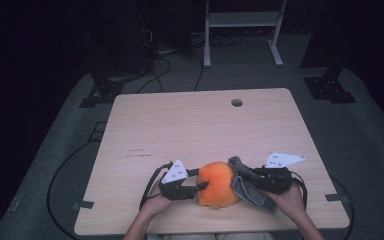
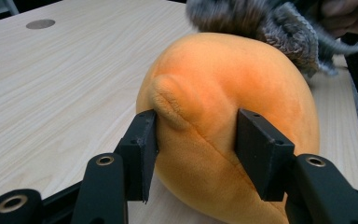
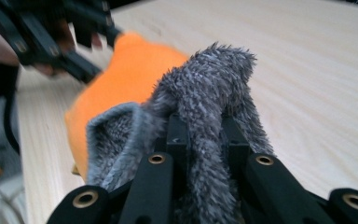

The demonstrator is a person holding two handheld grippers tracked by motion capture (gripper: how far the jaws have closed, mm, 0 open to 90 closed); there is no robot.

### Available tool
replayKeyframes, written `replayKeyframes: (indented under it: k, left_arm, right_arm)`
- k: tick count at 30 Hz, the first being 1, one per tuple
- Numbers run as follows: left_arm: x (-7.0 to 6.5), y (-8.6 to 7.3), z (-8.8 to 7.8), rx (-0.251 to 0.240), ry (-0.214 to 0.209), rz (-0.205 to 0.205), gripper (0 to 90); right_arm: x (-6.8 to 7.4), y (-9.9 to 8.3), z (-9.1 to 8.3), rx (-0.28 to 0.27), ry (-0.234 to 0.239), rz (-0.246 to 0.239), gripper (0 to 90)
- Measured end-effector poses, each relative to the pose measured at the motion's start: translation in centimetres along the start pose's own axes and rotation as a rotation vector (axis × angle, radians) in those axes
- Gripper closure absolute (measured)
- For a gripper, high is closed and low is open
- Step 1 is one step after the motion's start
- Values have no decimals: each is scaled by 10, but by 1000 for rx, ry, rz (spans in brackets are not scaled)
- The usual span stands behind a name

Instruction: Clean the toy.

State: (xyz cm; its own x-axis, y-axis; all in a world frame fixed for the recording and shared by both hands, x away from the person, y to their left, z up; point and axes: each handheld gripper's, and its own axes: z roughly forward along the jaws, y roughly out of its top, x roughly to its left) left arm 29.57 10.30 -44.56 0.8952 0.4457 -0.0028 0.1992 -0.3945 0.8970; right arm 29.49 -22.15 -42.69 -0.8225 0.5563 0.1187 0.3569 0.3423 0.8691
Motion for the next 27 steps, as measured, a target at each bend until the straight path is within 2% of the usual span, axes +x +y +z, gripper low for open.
replayKeyframes:
  k: [3, 6, 8, 10, 12, 14, 16, 18, 20, 23, 24, 26, 27]
  left_arm:
    - [0, 2, -2, -7, -33, -21, 465]
    - [2, 9, -4, 13, -61, -83, 271]
    - [1, 13, -2, 9, -104, -121, 168]
    - [-3, 16, 2, 23, -117, -131, 115]
    - [-8, 18, 10, 61, -132, -130, 106]
    - [-16, 18, 17, 81, -103, -104, 101]
    - [-18, 21, 19, 65, -73, -100, 207]
    - [-22, 24, 19, 45, -48, -50, 314]
    - [-23, 28, 19, 33, -42, -11, 364]
    - [-24, 34, 22, 23, -33, 78, 383]
    - [-24, 34, 22, 23, -33, 78, 388]
    - [-24, 39, 25, 5, -9, 152, 401]
    - [-22, 41, 26, 1, -2, 171, 403]
  right_arm:
    - [6, -2, 5, 28, -15, -38, 775]
    - [13, -4, 0, 38, -5, -69, 775]
    - [22, -7, -3, 35, -9, -102, 775]
    - [30, -7, -6, 32, 1, -124, 774]
    - [34, -7, -6, 32, 5, -141, 775]
    - [35, -8, -7, 37, 0, -147, 774]
    - [33, -10, -9, 48, -25, -152, 774]
    - [28, -13, -12, 44, -22, -124, 775]
    - [23, -12, -17, 32, -26, -113, 776]
    - [18, -8, -23, -7, -56, -93, 775]
    - [15, -7, -24, -18, -57, -80, 776]
    - [11, -7, -25, -32, -70, -67, 775]
    - [7, -5, -25, -44, -73, -54, 775]
